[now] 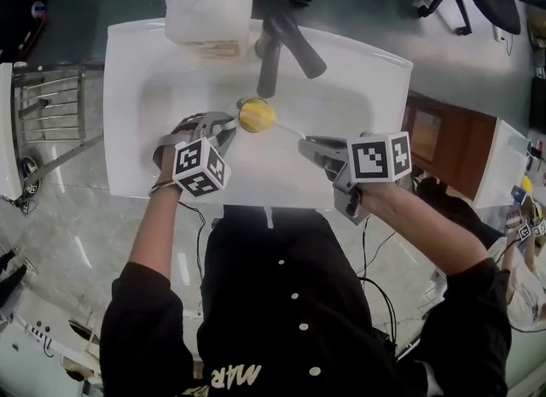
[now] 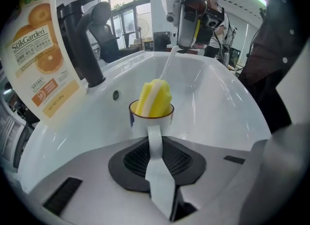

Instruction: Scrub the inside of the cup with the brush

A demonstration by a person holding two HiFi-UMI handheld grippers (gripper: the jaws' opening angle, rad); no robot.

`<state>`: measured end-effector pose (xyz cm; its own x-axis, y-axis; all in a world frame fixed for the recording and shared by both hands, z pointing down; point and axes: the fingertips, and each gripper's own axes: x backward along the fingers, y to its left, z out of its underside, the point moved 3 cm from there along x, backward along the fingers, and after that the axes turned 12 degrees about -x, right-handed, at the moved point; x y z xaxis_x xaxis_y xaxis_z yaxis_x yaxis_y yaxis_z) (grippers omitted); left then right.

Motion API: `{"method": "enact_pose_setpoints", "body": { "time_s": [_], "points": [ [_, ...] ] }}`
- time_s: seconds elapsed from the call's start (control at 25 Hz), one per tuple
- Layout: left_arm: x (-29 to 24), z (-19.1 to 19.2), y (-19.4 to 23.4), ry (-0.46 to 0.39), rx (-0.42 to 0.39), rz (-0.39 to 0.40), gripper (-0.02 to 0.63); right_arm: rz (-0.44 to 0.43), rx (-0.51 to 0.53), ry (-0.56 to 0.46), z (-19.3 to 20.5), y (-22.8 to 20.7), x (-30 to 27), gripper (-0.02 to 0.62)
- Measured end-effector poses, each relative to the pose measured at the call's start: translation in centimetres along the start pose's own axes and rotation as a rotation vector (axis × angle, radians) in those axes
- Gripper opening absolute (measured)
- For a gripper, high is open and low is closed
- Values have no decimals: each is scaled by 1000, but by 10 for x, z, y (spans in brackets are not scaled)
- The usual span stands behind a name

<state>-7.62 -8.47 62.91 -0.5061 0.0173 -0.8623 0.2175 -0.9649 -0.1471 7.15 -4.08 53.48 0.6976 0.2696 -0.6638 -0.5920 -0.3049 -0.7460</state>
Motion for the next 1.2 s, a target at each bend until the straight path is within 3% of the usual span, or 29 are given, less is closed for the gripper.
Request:
{"method": "enact_pose_setpoints", "body": {
  "time_s": [0.4, 0.72, 1.2],
  "points": [
    [-1, 7, 4, 3, 68, 9, 83, -67, 122, -69, 3, 13, 33, 49],
    [-2, 13, 3, 46, 66, -14, 89, -50, 260, -93, 17, 17, 54, 49],
    [-3, 26, -1, 110, 75, -38, 144, -40, 340, -214, 30, 14, 97, 49]
  ]
}}
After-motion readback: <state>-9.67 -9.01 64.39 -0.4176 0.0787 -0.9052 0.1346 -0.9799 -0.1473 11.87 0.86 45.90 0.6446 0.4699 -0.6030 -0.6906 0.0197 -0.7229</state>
